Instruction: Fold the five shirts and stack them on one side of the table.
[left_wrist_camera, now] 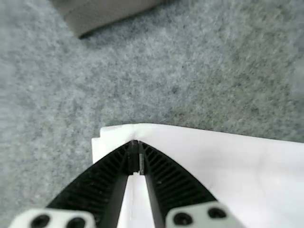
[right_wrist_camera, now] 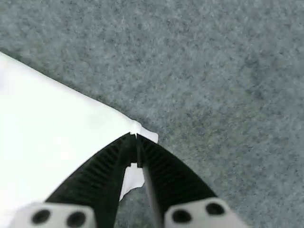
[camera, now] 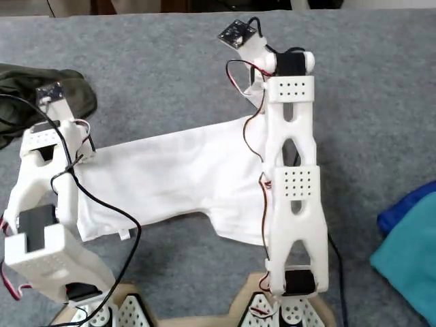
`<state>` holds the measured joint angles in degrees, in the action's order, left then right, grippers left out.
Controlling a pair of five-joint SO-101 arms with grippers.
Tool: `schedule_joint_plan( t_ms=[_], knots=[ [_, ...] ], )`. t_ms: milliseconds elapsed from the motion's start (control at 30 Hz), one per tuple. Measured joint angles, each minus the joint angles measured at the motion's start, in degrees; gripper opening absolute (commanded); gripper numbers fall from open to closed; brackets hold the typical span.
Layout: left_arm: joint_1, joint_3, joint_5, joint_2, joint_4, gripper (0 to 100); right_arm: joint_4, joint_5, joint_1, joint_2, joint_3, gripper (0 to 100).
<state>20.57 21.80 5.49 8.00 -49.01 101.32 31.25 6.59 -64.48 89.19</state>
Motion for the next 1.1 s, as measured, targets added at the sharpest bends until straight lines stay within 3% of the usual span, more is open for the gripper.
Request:
schedule_joint_plan(
  t_ms=[133,567,833,1100],
  knots=[
    [-0.8,1.9,1.8,-6.9,-0.5,2,0.2,0.0,0.0,5.6,-5.6,0.5],
    [-0.1,16.4,9.9,-35.4,-12.9,2,-1.0,-0.1,-0.8,31.3,-49.8,0.5],
    [-0.4,33.0,11.1,-40.7,-13.0,2,-9.9,-0.4,-1.5,40.4,-71.1,0.5],
    [-1.0,39.5,13.2,-41.1,-13.0,2,-23.7,-0.4,-1.5,46.8,-88.1,0.5]
  ],
)
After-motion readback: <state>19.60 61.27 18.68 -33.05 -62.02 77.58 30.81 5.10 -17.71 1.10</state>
